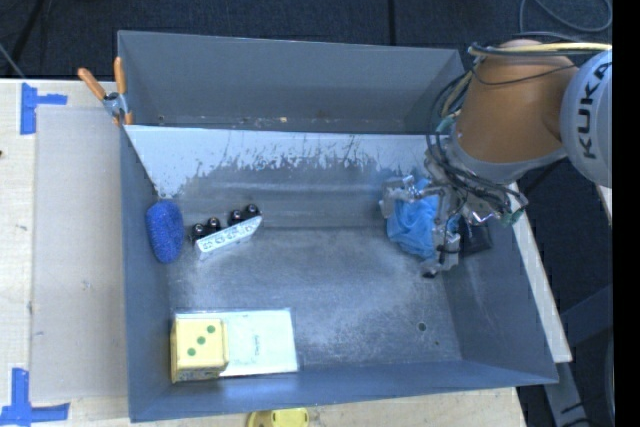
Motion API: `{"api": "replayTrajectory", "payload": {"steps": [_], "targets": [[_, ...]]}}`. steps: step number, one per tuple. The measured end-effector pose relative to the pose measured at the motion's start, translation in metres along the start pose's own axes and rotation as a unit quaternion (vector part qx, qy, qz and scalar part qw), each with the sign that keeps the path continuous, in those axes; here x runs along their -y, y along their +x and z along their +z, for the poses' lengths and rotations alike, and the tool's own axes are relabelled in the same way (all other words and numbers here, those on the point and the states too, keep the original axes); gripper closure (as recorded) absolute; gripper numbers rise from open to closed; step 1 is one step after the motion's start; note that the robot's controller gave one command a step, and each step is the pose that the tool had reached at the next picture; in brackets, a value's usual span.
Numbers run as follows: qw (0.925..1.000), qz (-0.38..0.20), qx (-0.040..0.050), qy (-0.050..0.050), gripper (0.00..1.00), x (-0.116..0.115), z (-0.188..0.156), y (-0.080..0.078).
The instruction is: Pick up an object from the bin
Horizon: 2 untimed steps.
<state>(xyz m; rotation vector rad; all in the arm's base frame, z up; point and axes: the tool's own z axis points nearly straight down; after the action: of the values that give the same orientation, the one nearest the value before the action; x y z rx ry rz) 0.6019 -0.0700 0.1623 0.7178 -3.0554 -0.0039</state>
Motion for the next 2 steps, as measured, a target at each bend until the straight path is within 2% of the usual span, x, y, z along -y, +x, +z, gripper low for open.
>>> {"api": "replayTrajectory", "payload": {"steps": [1, 2], "targets": [[0.9999, 0.011, 0.0044, 0.002, 0.00, 0.058, -0.002, 0.012], [0.9996, 0.030, 0.0016, 0.004, 0.00, 0.061, 0.035, 0.024]]}}
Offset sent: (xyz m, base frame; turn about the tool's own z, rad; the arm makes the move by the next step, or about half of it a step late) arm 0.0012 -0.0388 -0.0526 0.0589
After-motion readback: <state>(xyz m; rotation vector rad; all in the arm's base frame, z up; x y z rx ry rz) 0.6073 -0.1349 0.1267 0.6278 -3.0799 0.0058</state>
